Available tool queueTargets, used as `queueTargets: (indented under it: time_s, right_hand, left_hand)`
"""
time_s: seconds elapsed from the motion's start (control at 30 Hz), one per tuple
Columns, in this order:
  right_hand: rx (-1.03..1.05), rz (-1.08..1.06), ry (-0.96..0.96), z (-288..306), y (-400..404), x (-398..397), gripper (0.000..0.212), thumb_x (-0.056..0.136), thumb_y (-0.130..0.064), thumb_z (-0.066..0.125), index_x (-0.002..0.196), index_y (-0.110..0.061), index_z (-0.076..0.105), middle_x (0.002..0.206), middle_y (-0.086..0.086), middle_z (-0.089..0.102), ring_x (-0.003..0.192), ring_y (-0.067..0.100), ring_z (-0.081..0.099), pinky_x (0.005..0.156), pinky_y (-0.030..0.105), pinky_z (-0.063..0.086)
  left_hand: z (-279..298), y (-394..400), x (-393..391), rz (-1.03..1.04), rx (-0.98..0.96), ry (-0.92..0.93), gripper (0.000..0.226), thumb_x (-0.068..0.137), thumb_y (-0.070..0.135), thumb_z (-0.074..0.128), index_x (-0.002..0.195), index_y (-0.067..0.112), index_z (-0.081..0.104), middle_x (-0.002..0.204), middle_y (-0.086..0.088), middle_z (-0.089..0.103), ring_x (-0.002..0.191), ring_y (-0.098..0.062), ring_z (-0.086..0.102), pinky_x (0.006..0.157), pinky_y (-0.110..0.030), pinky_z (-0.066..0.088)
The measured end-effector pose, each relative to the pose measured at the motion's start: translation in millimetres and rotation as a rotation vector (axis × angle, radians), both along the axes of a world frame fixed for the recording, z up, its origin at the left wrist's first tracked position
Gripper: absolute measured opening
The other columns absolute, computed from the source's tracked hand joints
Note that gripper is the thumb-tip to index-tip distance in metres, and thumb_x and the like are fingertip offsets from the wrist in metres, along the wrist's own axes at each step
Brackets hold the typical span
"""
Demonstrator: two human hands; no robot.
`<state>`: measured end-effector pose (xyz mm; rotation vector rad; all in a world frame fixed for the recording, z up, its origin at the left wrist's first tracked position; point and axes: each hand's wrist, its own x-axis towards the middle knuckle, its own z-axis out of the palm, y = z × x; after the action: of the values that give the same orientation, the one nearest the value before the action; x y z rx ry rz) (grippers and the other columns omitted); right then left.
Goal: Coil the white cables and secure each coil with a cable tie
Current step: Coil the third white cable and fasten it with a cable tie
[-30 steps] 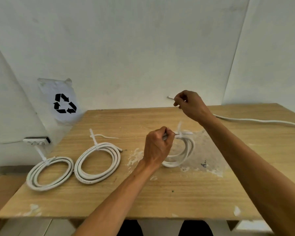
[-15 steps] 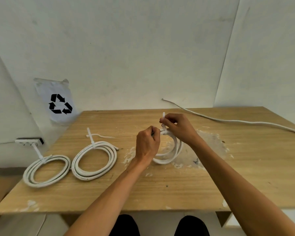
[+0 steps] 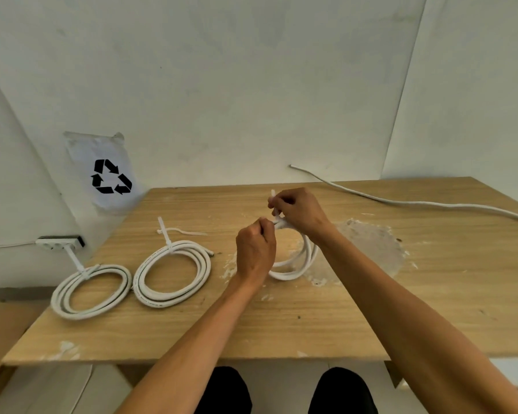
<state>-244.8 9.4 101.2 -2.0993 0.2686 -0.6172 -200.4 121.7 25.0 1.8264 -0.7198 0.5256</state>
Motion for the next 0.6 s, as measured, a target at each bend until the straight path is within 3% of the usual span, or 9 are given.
queueTargets:
  time_s: [0.17,0.37,0.5,0.6]
  right_hand:
    - [0.022,-0.184,-0.288,-23.9,13.7,-5.8,0.024,0.096,-0.025,0.061,0.085,-0.013,0.078,0.075,-0.004,0.074,0.071,0.010,0.070,0.072,0.041,0.058]
    - [0.054,-0.193,-0.370,-39.3,9.3,-12.6,0.018,0.096,-0.020,0.063,0.092,-0.010,0.077,0.082,-0.002,0.075,0.077,0.008,0.071,0.072,0.045,0.060]
    - [-0.098,-0.110,-0.224,-44.8,-8.7,-3.2,0.023,0.093,-0.032,0.066,0.105,-0.013,0.073,0.089,-0.004,0.073,0.083,0.006,0.068,0.078,0.040,0.058]
    - [-0.272,-0.126,-0.102,-56.5,-22.5,-2.8,0.049,0.088,-0.053,0.067,0.119,-0.015,0.067,0.100,-0.004,0.072,0.088,0.007,0.067,0.080,0.032,0.059]
  left_hand:
    - [13.6,-6.7,3.6,0.028,0.139,0.224,0.052,0.106,0.021,0.032,0.056,0.015,0.048,0.050,-0.001,0.051,0.045,-0.017,0.047,0.050,-0.032,0.027]
    - [6.2,-11.3,-0.6,0.012,0.178,0.331,0.054,0.106,0.022,0.030,0.054,0.013,0.044,0.049,-0.003,0.049,0.044,-0.014,0.044,0.045,-0.030,0.025]
    - [11.0,-14.3,7.1,-0.007,0.255,0.392,0.052,0.106,0.026,0.030,0.061,0.012,0.051,0.057,-0.003,0.054,0.049,-0.014,0.047,0.047,-0.032,0.027]
    - [7.7,-13.7,12.5,-0.019,0.289,0.428,0.051,0.107,0.032,0.029,0.072,0.013,0.060,0.069,-0.004,0.064,0.058,-0.013,0.056,0.050,-0.029,0.033]
